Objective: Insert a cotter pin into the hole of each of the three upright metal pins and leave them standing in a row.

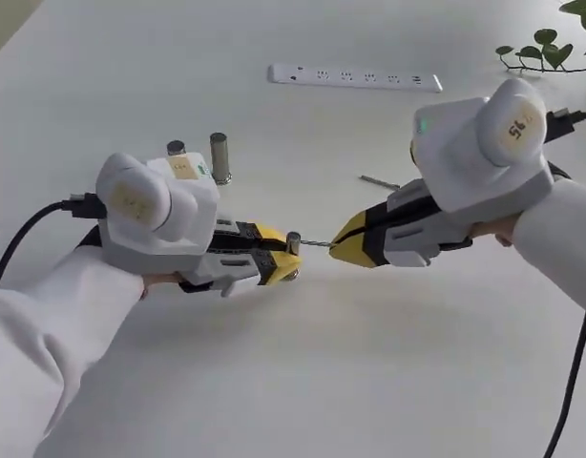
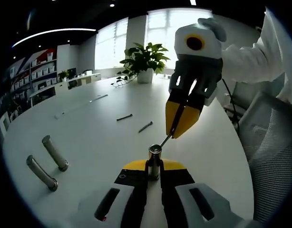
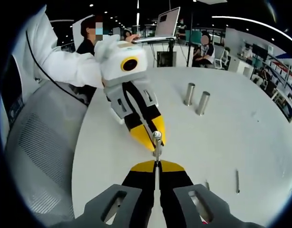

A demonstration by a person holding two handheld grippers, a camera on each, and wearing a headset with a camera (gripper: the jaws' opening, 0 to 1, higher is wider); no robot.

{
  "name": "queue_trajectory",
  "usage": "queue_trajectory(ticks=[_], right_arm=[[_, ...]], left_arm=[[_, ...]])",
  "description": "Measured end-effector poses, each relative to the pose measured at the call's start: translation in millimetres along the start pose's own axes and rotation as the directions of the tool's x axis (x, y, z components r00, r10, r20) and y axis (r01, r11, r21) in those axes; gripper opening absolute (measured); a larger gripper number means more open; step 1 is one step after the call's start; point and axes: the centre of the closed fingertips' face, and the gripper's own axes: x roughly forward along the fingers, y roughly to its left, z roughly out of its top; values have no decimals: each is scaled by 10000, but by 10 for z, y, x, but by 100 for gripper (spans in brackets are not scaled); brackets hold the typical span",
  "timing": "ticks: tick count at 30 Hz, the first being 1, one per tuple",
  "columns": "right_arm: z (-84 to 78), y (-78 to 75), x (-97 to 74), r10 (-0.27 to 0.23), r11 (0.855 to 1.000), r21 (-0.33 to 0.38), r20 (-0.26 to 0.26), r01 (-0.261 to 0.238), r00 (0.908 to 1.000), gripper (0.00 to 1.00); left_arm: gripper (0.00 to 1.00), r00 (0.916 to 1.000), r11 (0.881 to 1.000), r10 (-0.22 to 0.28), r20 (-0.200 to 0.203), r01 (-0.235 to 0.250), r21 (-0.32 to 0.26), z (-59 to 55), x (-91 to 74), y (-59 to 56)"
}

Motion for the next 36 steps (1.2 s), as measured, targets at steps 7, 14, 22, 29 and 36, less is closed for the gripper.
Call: queue_trajectory(ticks=[7,14,22,29,36], right_arm=[[16,-27,16,92,9997,-209,-107,-95,9999,0],[41,-23,51,168,9988,-463,-199,-177,9997,0],[78,-51,90,101,9978,-660,-186,-113,9998,0],[106,-51,171,227,9968,-759,-220,-244,9995,0],[161,-41,244,463,9930,-1076,-171,-478,9988,0]], left_arm=[[7,10000,10000,17,-2,-17,39,-1,-6,12],[7,10000,9999,1,-39,0,120,-11,-12,4],[7,9999,9994,104,-132,-99,334,-12,-24,22],[7,9999,9996,116,-127,-113,277,-20,-35,28],[7,9999,9997,98,-39,-98,206,-21,-33,18]])
